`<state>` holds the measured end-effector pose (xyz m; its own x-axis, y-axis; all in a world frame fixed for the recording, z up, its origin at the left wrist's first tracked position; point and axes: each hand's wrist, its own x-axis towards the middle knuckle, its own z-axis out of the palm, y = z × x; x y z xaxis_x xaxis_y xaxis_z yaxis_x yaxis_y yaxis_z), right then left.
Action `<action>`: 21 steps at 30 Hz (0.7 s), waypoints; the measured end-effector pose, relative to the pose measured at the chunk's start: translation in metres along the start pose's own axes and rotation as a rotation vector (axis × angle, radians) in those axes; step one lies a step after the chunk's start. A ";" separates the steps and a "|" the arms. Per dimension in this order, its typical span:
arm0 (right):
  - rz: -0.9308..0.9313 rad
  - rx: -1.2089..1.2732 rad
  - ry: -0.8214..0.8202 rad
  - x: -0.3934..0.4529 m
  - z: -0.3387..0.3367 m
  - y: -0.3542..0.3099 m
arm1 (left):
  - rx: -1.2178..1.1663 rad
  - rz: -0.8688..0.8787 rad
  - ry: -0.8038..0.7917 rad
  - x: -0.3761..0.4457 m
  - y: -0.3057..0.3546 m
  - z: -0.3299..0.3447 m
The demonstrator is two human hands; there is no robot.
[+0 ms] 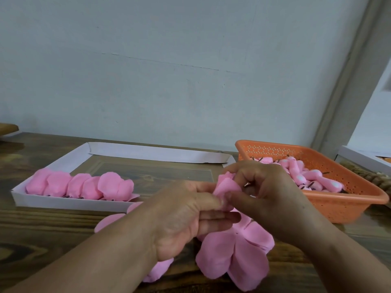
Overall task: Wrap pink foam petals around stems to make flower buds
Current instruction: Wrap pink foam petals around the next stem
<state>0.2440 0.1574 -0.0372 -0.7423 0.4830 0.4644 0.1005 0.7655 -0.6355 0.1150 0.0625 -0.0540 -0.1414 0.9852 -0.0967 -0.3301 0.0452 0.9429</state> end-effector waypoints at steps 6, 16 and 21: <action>0.028 0.097 0.019 0.000 0.001 0.000 | -0.029 0.024 0.033 0.002 -0.003 0.000; 0.075 0.330 -0.052 0.000 -0.010 -0.003 | -0.101 -0.069 -0.015 0.002 0.002 -0.005; 0.031 0.589 -0.093 0.001 -0.016 0.002 | -0.141 -0.130 -0.092 0.002 0.008 -0.010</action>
<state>0.2545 0.1659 -0.0279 -0.8025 0.4414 0.4014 -0.2416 0.3747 -0.8951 0.1031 0.0628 -0.0493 -0.0053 0.9838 -0.1792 -0.4681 0.1559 0.8698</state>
